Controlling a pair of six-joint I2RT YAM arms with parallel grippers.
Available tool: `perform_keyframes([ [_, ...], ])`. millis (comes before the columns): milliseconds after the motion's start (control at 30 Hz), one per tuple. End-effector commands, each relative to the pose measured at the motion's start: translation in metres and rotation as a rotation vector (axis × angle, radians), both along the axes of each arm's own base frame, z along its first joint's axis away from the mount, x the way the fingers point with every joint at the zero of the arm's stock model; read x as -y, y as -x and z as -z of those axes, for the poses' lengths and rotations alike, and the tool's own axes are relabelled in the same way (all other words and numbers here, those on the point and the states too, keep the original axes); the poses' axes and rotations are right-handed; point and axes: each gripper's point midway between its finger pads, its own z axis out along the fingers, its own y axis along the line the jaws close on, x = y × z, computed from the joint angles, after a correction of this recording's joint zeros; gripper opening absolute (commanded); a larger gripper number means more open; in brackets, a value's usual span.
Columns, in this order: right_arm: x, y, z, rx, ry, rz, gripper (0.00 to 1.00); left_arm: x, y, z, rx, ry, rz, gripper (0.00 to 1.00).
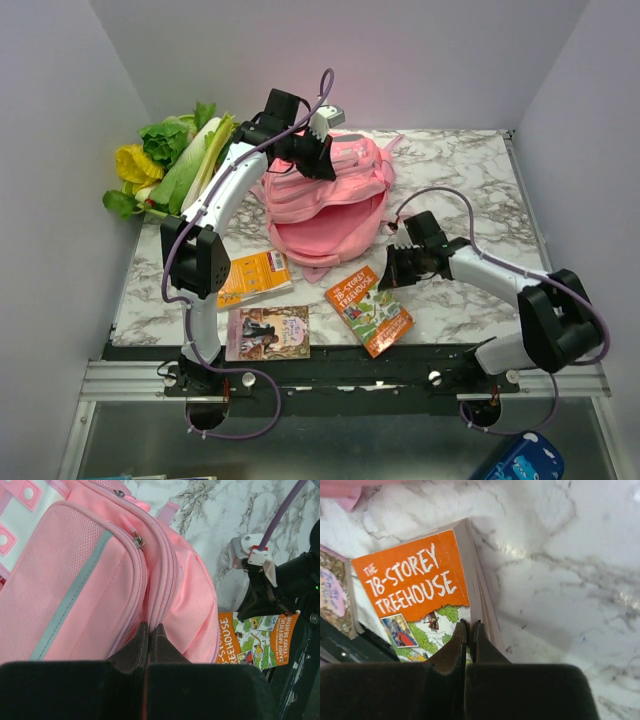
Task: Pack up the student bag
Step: Pick up the book from the center of the board.
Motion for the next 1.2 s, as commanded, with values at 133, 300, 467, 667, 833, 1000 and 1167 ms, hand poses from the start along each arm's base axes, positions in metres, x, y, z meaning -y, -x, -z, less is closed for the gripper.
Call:
perform_keyframes([
  [133, -0.021, 0.038, -0.078, 0.026, -0.421, 0.040, 0.01, 0.001, -0.006, -0.024, 0.055, 0.040, -0.009, 0.00],
  [300, -0.028, 0.050, -0.117, 0.054, -0.595, 0.015, 0.00, 0.003, -0.008, -0.021, 0.033, 0.052, -0.015, 0.00],
  [467, -0.034, 0.032, -0.170, 0.132, -0.752, 0.046, 0.01, 0.005, -0.004, -0.020, 0.032, 0.052, -0.010, 0.00],
  [667, -0.015, -0.012, -0.209, 0.182, -0.814, 0.241, 0.01, 0.008, 0.000, -0.022, 0.029, 0.063, -0.009, 0.00],
  [833, -0.005, -0.051, -0.181, 0.115, -0.767, 0.462, 0.01, 0.018, 0.009, -0.029, 0.027, 0.080, 0.017, 0.00],
  [1000, 0.002, -0.088, -0.166, 0.107, -0.747, 0.621, 0.01, 0.032, 0.024, -0.046, 0.037, 0.108, 0.061, 0.00],
  [1167, 0.015, -0.122, -0.166, 0.115, -0.708, 0.798, 0.01, 0.053, 0.037, -0.058, 0.052, 0.123, 0.114, 0.00],
])
